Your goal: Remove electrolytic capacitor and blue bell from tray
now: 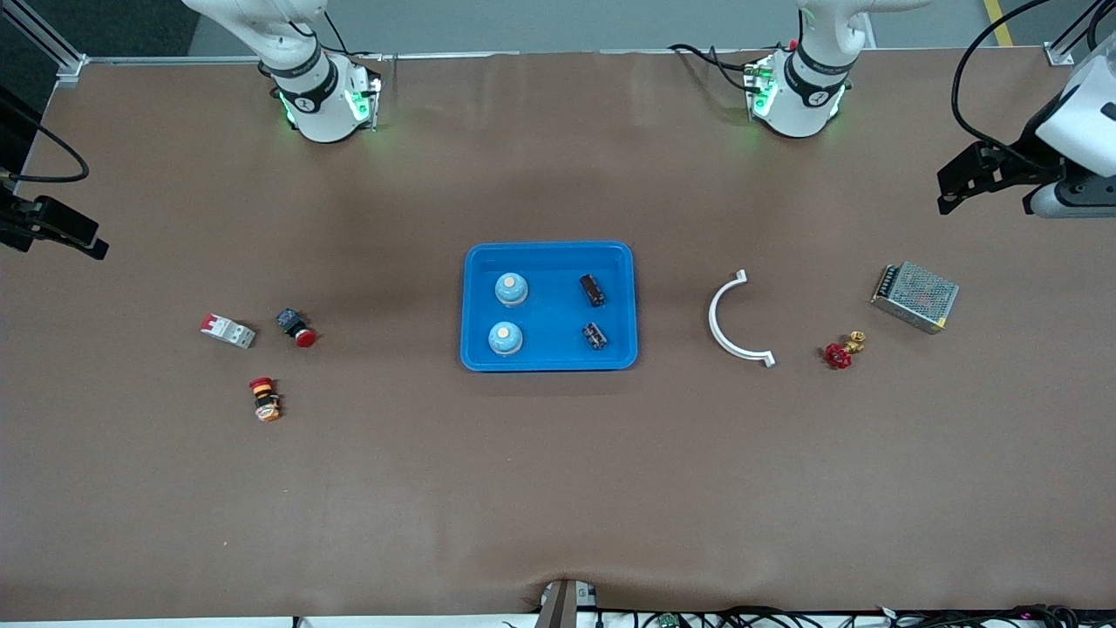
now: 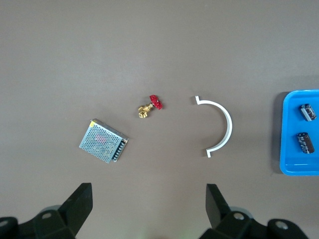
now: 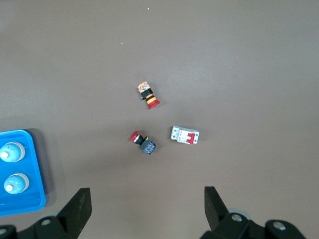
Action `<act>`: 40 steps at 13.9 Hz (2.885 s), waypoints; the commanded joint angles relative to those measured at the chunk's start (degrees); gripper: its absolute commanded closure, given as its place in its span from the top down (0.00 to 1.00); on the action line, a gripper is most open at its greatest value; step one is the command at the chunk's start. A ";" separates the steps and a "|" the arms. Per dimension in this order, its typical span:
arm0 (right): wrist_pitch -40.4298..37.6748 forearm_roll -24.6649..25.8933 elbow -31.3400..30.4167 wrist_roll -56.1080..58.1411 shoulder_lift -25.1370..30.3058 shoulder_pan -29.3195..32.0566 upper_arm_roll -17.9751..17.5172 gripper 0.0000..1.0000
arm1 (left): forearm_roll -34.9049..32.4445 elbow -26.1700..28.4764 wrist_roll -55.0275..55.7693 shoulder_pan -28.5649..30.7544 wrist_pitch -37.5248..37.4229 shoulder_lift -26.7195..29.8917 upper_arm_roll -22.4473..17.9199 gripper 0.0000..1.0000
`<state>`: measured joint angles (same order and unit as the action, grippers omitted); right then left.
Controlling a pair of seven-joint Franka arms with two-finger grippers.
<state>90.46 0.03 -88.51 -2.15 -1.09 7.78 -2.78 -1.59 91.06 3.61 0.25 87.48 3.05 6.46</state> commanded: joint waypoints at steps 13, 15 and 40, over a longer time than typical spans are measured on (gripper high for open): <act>13.15 -0.29 -16.34 -16.73 0.04 -10.30 -1.18 1.00 | 5.81 15.20 41.43 -1.21 23.24 -10.68 18.48 1.00; 15.78 -0.30 -18.26 -23.92 -0.06 -16.10 -1.18 1.00 | 5.11 15.20 49.35 -4.09 27.90 -14.98 19.46 0.93; 50.07 -1.35 -22.40 -55.86 -25.72 -44.69 -1.09 1.00 | -17.83 10.80 92.98 -23.71 43.24 -42.71 19.11 0.00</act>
<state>140.67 -2.15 -111.87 -56.43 -26.38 -35.56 -4.54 -18.00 100.63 95.63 -23.17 134.07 -42.03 25.82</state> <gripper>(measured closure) 0.000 0.696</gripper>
